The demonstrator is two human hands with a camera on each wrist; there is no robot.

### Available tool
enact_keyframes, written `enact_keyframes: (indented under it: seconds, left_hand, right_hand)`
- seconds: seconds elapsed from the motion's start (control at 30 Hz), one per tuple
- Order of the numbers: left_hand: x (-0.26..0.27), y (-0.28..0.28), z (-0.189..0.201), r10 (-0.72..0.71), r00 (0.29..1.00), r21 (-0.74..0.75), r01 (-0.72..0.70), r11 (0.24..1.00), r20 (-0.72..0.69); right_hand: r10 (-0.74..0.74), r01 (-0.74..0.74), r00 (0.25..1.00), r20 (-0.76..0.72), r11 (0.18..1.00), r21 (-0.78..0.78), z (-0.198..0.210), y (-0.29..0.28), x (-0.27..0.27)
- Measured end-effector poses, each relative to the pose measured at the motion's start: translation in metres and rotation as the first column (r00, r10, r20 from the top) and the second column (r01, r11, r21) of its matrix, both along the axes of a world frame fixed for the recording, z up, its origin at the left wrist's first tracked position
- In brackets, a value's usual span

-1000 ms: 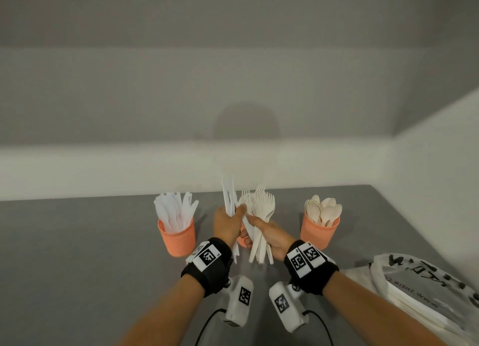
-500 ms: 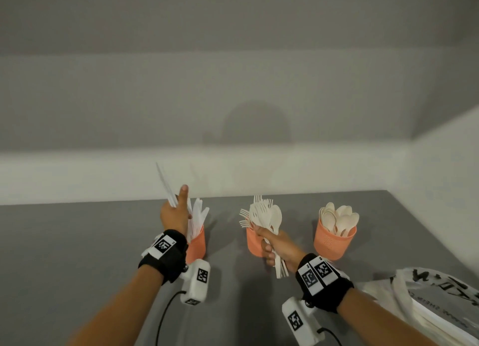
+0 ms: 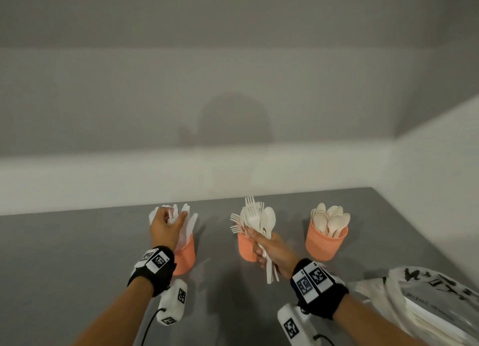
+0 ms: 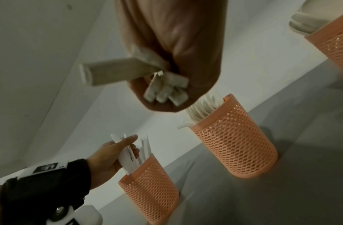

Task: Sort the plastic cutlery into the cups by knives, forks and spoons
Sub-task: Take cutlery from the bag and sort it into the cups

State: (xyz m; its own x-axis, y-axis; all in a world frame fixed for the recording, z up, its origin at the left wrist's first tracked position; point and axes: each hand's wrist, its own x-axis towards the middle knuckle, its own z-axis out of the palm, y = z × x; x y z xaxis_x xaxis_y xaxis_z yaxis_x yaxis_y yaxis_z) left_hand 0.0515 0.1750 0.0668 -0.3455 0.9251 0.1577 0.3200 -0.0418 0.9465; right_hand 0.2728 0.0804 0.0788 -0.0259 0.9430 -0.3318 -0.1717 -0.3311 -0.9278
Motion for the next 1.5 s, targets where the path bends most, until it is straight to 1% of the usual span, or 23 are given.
enact_keyframes:
  seconds: [0.07,0.23,0.37,0.43,0.47,0.53,0.6,0.73,0.8,0.83,0.93,1.0,1.03,1.07,1.1,1.13,1.17,1.23,1.27,1.3,1.33,1.43,1.5]
  left_hand:
    - [-0.001,0.002,0.002,-0.003,0.999,0.016,0.003,1.0,-0.043]
    - [0.001,0.002,0.003,-0.055,0.958,0.017,0.062,0.998,-0.281]
    - [-0.002,-0.001,0.007,-0.063,0.942,0.042,0.081,0.996,-0.328]
    - [-0.006,0.0,0.01,-0.086,0.912,0.056,0.118,0.991,-0.402]
    - [-0.008,0.002,0.01,-0.108,0.877,0.053,0.15,0.987,-0.468]
    - [-0.01,0.002,0.011,-0.147,0.764,0.03,0.213,0.977,-0.629]
    - [-0.012,0.0,0.01,-0.159,0.656,0.024,0.261,0.965,-0.738]
    - [-0.017,-0.003,0.004,-0.206,0.513,-0.041,0.314,0.948,-0.833]
    - [-0.019,-0.001,0.003,-0.242,0.416,-0.084,0.362,0.928,-0.877]
    - [-0.019,0.0,0.003,-0.264,0.404,-0.114,0.358,0.927,-0.876]
    - [-0.018,0.0,0.007,-0.259,0.408,-0.172,0.237,0.956,-0.876]
    - [-0.005,-0.004,0.019,-0.217,0.457,-0.117,0.237,0.965,-0.863]
    - [0.006,-0.011,0.028,-0.185,0.517,-0.046,0.27,0.962,-0.835]
    - [0.018,-0.018,0.036,-0.163,0.604,0.035,0.302,0.953,-0.78]
    - [0.032,-0.027,0.043,-0.178,0.707,0.096,0.329,0.939,-0.684]
    - [0.048,-0.037,0.05,-0.234,0.795,0.115,0.354,0.928,-0.56]
    - [0.063,-0.048,0.054,-0.295,0.845,0.096,0.372,0.923,-0.446]
    - [0.092,-0.064,0.057,-0.406,0.881,-0.063,0.404,0.913,-0.244]
    - [0.106,-0.071,0.055,-0.449,0.884,-0.145,0.431,0.891,-0.13]
    - [0.118,-0.075,0.051,-0.478,0.878,-0.191,0.464,0.865,-0.03]
    - [0.127,-0.078,0.045,-0.491,0.871,-0.209,0.486,0.849,0.029]
    - [0.143,-0.077,0.03,-0.483,0.873,-0.224,0.486,0.845,0.07]
    - [0.146,-0.074,0.026,-0.474,0.877,-0.263,0.477,0.839,0.081]
  right_hand:
    - [-0.007,0.007,1.0,0.006,1.0,0.006,0.001,-0.001,-0.001]
    - [-0.002,0.003,0.999,-0.036,1.0,0.015,0.005,-0.004,0.0]
    - [0.008,-0.007,1.0,-0.03,0.999,0.031,0.008,-0.008,0.002]
    - [0.014,-0.013,1.0,-0.019,0.999,0.043,0.011,-0.01,0.002]
    - [0.016,-0.015,1.0,-0.015,0.999,0.052,0.011,-0.011,0.002]
    - [0.016,-0.016,1.0,-0.005,0.997,0.069,0.012,-0.011,0.001]
    - [0.019,-0.019,1.0,0.005,0.996,0.082,0.013,-0.012,0.001]
    - [0.009,-0.011,1.0,0.02,0.996,0.09,0.013,-0.013,0.001]
    - [0.002,-0.006,0.999,0.037,0.996,0.092,0.012,-0.012,0.0]
    - [-0.001,-0.004,0.999,0.051,0.995,0.096,0.013,-0.013,0.0]
    - [0.003,-0.012,0.997,0.072,0.994,0.111,0.016,-0.013,-0.001]
    - [-0.002,-0.007,0.997,0.073,0.992,0.125,0.019,-0.013,-0.001]
    - [-0.015,0.005,0.997,0.074,0.992,0.13,0.021,-0.013,-0.001]
    - [-0.031,0.021,0.997,0.072,0.991,0.132,0.021,-0.013,-0.002]
    - [-0.048,0.039,0.997,0.068,0.99,0.136,0.021,-0.013,-0.002]
    - [-0.068,0.058,0.996,0.061,0.988,0.144,0.02,-0.012,-0.003]
    - [-0.09,0.08,0.994,0.057,0.985,0.154,0.019,-0.012,-0.004]
    - [-0.139,0.125,0.988,0.066,0.977,0.174,0.015,-0.012,-0.007]
    - [-0.165,0.147,0.983,0.08,0.971,0.191,0.014,-0.013,-0.007]
    - [-0.184,0.161,0.978,0.098,0.965,0.208,0.013,-0.013,-0.006]
    - [-0.195,0.166,0.974,0.117,0.961,0.223,0.012,-0.013,-0.005]
    - [-0.169,0.132,0.977,0.131,0.958,0.253,0.014,-0.018,0.0]
    - [-0.132,0.1,0.983,0.127,0.967,0.235,0.013,-0.023,0.006]
